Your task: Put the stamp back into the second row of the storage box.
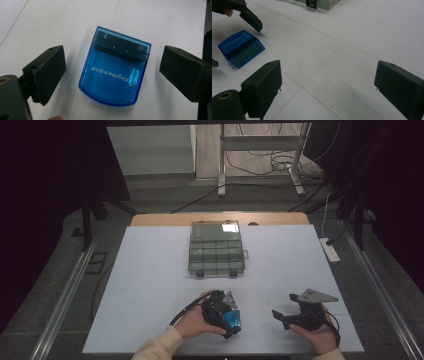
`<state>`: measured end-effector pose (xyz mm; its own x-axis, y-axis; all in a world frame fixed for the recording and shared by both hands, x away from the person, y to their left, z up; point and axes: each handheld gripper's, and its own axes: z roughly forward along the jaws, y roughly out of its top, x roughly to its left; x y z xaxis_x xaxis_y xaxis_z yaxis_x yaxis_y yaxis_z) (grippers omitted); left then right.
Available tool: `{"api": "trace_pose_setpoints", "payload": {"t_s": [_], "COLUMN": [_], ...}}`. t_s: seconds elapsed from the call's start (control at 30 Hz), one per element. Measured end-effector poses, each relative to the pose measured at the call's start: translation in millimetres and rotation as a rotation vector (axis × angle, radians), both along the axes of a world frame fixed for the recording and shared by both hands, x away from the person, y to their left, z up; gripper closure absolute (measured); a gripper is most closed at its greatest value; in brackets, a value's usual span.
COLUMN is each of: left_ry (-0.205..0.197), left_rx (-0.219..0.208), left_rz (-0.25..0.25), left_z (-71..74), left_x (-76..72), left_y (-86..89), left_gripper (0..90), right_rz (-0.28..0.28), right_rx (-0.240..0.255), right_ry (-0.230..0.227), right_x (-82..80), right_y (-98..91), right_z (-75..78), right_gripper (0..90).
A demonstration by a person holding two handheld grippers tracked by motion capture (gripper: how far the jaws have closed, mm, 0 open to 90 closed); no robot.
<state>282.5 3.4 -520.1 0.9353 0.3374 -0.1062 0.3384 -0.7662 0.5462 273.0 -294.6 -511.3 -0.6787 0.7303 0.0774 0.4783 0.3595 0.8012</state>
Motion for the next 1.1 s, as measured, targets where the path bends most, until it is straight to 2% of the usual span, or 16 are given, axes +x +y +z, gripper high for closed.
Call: {"api": "trace_pose_setpoints", "payload": {"t_s": [0.17, 0.23, 0.33, 0.57, 0.7, 0.77, 1.1], "left_ry": [-0.013, -0.030, -0.052, -0.071, -0.086, -0.092, -0.103], "left_rx": [0.019, 0.024, 0.031, 0.032, 0.017, 0.017, 0.018], "left_rz": [-0.012, -0.015, -0.014, -0.019, -0.051, -0.065, -0.075], "left_z": [-2.7, -3.6, -3.4, -3.1, -1.8, -1.2, -0.5], "left_x": [-0.8, -2.1, -2.8, -2.9, -4.9, -5.8, -6.8], "left_y": [-2.9, -4.6, -4.3, -2.5, -1.9, -1.3, -0.7], "left_gripper": [9.0, 10.4, 14.1, 22.2, 36.4, 39.1, 40.8], "right_rz": [0.000, 0.000, -0.002, 0.000, -0.001, -0.001, 0.000], "right_rx": [-0.002, -0.003, -0.003, -0.005, -0.005, -0.005, -0.006], "right_ry": [0.001, 0.001, 0.000, -0.003, -0.004, -0.003, -0.002], "right_x": [0.0, 0.0, 0.1, -0.2, -0.1, 0.0, 0.0], "right_y": [0.3, 0.4, -0.2, 0.1, -0.2, -0.3, -0.5], "right_z": [-0.3, -0.2, 0.0, 0.1, 0.2, 0.1, 0.2], "right_gripper": [7.9, 7.9, 7.9, 7.9, 7.9, 7.9, 7.9]}}
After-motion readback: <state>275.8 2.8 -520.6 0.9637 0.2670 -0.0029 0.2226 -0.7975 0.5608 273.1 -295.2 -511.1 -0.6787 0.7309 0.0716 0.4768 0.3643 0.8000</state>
